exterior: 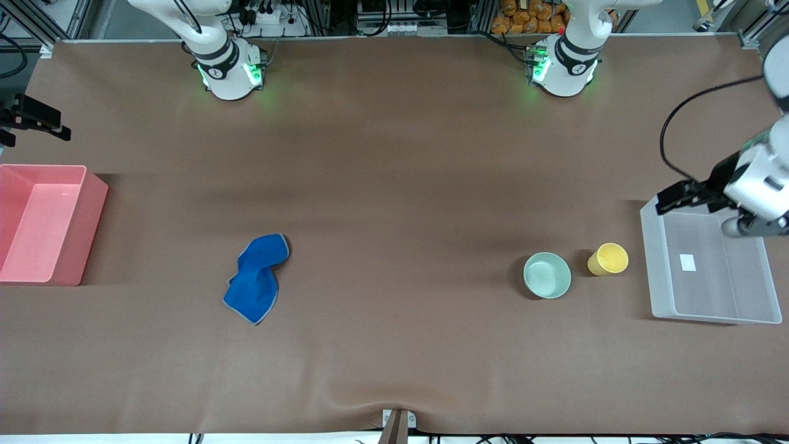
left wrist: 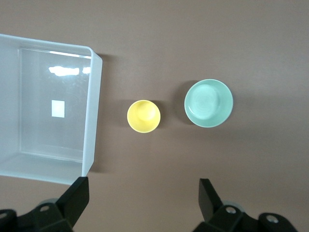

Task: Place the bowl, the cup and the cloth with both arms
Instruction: 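Reach the left gripper to the yellow cup while the right gripper reaches the cloth, then grasp the yellow cup with the left gripper while the right gripper grasps the cloth, then drop the cup into the clear bin while the right gripper lifts the cloth, then reach the left gripper to the green bowl while the right gripper carries the cloth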

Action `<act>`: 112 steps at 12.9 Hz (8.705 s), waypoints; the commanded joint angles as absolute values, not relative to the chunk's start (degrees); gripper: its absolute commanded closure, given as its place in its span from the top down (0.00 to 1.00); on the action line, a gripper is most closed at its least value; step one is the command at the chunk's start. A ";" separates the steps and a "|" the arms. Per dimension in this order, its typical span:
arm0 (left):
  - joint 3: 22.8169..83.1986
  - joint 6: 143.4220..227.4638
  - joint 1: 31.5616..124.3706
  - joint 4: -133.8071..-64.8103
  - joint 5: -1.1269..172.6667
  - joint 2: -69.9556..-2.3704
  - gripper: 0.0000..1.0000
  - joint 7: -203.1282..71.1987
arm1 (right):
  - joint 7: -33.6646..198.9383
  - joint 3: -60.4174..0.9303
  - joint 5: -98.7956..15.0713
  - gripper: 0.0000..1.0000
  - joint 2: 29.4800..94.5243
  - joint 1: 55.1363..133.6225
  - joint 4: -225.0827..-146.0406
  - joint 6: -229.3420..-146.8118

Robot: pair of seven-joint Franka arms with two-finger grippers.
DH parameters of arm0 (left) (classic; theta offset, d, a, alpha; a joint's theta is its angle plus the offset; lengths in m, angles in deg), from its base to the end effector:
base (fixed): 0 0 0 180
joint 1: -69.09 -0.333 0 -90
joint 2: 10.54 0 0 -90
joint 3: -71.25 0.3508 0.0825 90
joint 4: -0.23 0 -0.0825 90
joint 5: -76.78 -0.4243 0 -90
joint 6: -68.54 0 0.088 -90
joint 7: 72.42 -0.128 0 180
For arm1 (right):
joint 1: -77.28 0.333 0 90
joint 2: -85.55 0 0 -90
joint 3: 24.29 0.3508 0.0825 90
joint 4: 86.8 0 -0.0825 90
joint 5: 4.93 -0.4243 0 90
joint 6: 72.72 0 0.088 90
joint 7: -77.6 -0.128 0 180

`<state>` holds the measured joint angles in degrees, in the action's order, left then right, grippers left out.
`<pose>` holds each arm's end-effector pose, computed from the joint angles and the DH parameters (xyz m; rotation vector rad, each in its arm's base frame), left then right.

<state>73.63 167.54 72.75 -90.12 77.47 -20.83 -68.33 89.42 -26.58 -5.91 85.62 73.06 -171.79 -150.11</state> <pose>0.6601 -0.0181 0.5358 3.1372 0.0793 -0.0449 0.5645 -0.0619 0.6652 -3.0942 -0.1476 0.1971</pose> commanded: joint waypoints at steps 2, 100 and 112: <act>73.79 171.00 71.73 -90.03 78.62 -25.47 1.00 -69.52 | 90.00 -26.58 -5.46 1.00 84.41 75.43 -171.97 -148.14; 73.01 189.02 71.46 -93.45 82.75 -40.51 1.00 -64.43 | 81.18 -27.63 6.59 0.00 55.85 66.84 -164.15 -163.69; 71.86 200.90 76.21 -99.61 80.65 -46.67 0.60 -52.12 | 96.04 -27.55 13.79 0.00 54.62 56.63 -164.23 -168.87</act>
